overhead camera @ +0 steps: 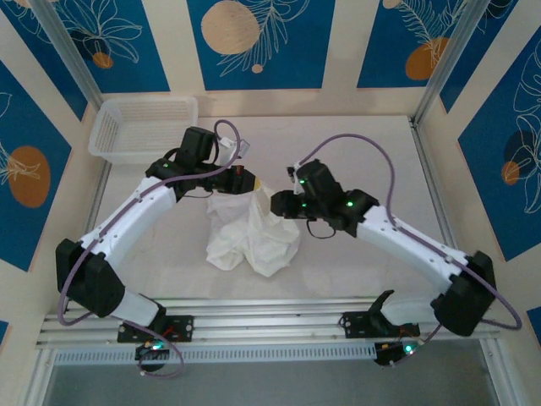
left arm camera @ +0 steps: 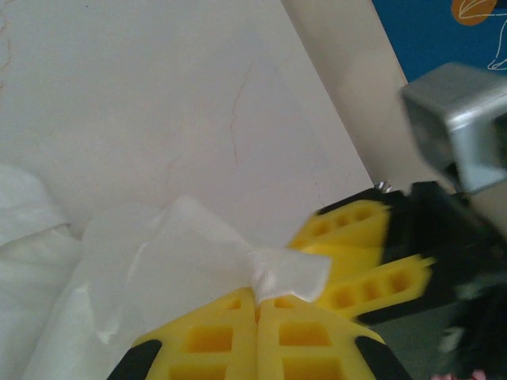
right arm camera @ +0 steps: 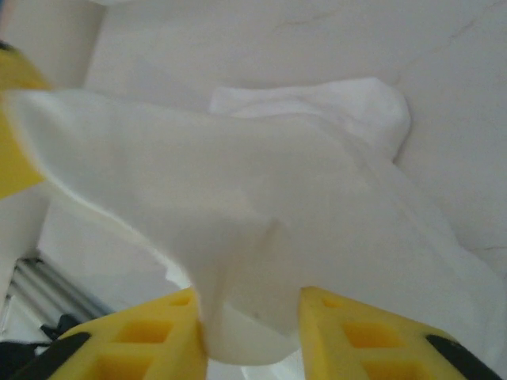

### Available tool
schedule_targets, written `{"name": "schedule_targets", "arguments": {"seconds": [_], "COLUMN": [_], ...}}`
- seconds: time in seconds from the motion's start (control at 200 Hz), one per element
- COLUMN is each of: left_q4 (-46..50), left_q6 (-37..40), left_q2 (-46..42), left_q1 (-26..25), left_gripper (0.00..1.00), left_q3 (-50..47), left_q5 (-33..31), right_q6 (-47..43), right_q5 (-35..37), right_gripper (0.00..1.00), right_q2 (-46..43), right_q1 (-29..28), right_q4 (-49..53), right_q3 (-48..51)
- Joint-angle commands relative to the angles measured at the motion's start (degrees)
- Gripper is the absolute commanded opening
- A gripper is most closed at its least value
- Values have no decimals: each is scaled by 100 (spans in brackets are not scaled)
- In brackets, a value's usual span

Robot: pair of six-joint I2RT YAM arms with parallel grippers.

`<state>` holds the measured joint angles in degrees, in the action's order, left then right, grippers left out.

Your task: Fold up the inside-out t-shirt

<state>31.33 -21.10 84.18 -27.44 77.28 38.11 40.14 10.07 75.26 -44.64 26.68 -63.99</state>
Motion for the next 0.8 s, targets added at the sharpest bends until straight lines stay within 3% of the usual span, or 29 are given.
{"name": "schedule_targets", "arguments": {"seconds": [0.0, 0.12, 0.42, 0.49, 0.62, 0.68, 0.795], "left_q4": [-57, -66, 64, 75, 27, 5, -54], "left_q6": [-28, -35, -216, -236, -252, -263, -314], "left_q2": [-121, -154, -359, -335, -272, -247, -244], "left_q1": [55, 55, 171, 219, 221, 217, 221], "left_gripper": [0, 0, 0, 0, 0, 0, 0], "left_q3": [33, 26, 90, 121, 139, 122, 71], "left_q5": [143, 137, -569, -502, -315, -288, -233], "right_q6": [105, 458, 1231, 983, 476, 836, 2408], "right_q5": [1231, 2209, 2854, 2534, 1101, 769, 497], "right_gripper": [39, 40, 49, 49, 47, 43, 32], "right_q2": [291, 606, 334, -105, -879, -1027, -869], "right_q1": [-324, -479, -359, -292, -545, -759, -970], "right_q4": [195, 699, 1834, 1607, 544, 274, -3], "right_q3": [-445, -648, -452, -258, 213, 363, 537]}}
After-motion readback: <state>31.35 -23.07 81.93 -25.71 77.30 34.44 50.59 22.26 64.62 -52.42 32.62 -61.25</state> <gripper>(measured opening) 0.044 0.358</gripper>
